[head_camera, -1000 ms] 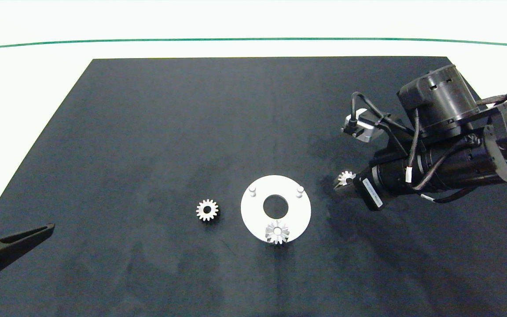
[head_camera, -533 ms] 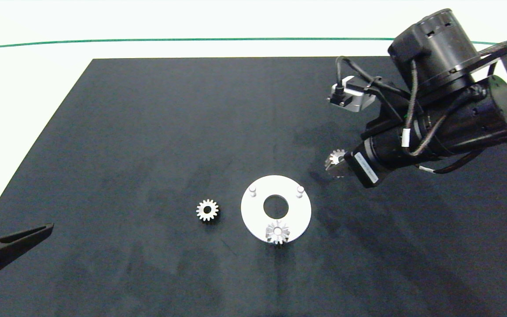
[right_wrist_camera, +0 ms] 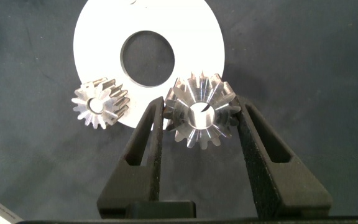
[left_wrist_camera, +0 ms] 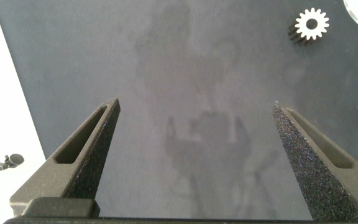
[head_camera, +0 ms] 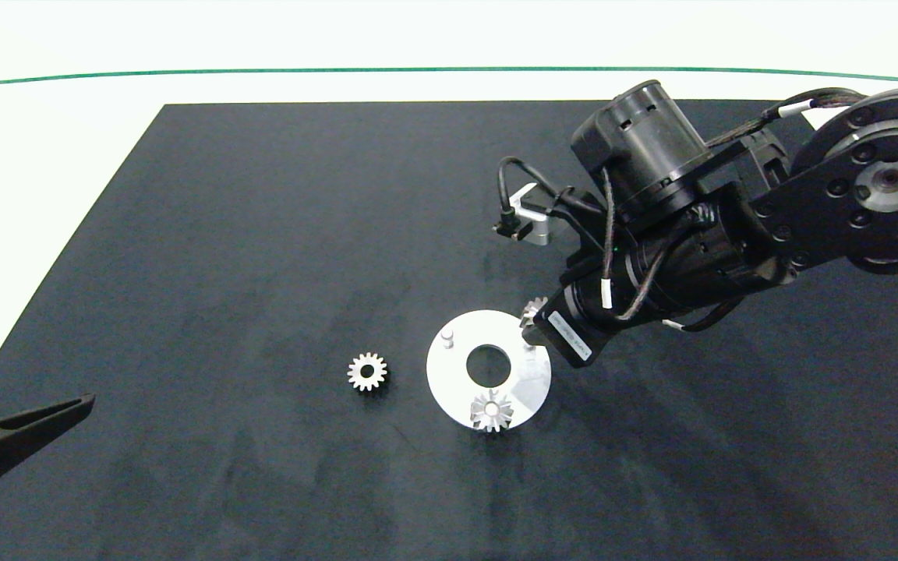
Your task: Install three planetary gears onto the carrier pins
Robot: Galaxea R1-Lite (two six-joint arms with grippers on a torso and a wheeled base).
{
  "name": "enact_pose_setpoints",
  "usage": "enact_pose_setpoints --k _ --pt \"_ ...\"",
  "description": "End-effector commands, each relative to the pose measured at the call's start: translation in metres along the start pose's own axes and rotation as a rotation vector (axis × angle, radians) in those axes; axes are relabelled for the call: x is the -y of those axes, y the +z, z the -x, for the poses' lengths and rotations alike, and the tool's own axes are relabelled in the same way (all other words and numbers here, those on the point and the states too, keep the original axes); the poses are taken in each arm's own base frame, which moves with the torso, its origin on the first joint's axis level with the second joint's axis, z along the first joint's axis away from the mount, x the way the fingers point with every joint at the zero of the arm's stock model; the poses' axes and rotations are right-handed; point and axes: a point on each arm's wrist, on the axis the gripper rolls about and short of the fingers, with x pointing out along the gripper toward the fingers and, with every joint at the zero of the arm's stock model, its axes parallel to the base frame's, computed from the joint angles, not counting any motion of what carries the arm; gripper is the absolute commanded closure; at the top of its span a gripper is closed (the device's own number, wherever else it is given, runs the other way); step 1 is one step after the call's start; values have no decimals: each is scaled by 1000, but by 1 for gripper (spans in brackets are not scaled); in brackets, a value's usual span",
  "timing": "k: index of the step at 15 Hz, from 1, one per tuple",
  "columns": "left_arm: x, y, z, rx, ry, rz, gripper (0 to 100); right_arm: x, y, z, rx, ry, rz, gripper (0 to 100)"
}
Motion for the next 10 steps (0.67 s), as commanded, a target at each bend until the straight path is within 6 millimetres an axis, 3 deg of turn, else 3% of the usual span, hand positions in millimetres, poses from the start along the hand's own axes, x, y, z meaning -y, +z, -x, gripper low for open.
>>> enact_pose_setpoints --k 1,10 --pt "0 0 -1 -7 -3 -3 0 0 -2 -6 -19 -3 1 100" --pt "0 -1 -2 -9 -4 -4 0 0 -2 -20 -42 -14 -2 100"
